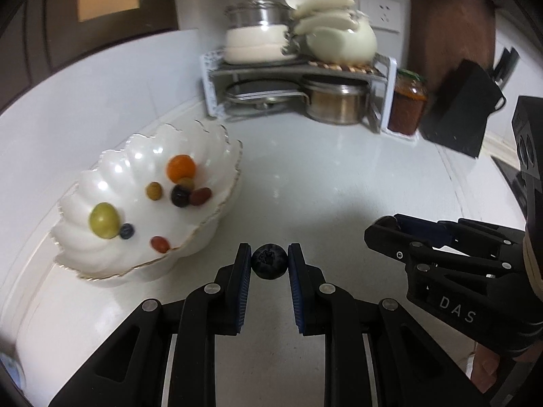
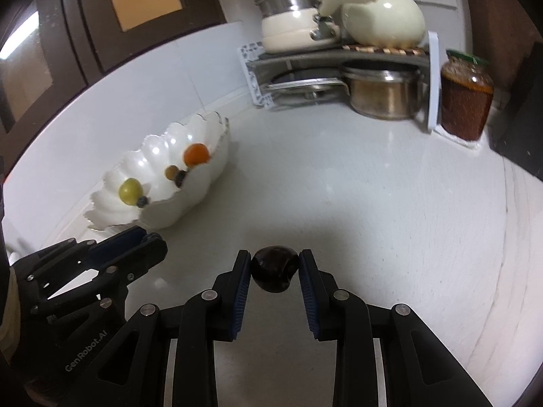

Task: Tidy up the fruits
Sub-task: 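Carry the blueberry and dark plum with both grippers over the white bowl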

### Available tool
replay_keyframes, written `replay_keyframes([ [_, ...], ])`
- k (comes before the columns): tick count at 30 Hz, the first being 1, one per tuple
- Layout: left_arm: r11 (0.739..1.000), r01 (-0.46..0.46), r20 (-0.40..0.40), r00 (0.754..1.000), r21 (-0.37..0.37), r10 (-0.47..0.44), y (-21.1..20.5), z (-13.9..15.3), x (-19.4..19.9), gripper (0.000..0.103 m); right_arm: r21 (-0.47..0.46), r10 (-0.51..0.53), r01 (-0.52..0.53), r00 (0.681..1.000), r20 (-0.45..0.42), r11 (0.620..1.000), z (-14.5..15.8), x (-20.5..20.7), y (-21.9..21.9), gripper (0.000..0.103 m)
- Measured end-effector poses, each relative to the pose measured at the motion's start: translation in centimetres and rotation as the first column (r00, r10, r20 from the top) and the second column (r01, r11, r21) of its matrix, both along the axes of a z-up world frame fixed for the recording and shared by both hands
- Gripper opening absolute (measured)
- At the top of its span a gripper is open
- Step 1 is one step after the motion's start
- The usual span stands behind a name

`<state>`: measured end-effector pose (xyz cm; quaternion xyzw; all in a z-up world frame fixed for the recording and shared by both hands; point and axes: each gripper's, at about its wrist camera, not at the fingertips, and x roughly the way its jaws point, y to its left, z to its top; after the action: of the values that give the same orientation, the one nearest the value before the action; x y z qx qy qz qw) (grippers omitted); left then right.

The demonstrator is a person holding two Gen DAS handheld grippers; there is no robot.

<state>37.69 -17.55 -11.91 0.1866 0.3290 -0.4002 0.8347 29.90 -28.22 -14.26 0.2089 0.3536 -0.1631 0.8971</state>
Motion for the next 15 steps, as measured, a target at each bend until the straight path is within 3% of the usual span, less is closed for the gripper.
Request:
replay_keyframes([
  [15,0.978,-0.187,0.004,0.982,-0.089,0.188,4.3,4.7,-1.8,0.023,-0.065,0.144,-0.139,0.986,0.078,0.988,5.2,-0.4,2.3,0.031],
])
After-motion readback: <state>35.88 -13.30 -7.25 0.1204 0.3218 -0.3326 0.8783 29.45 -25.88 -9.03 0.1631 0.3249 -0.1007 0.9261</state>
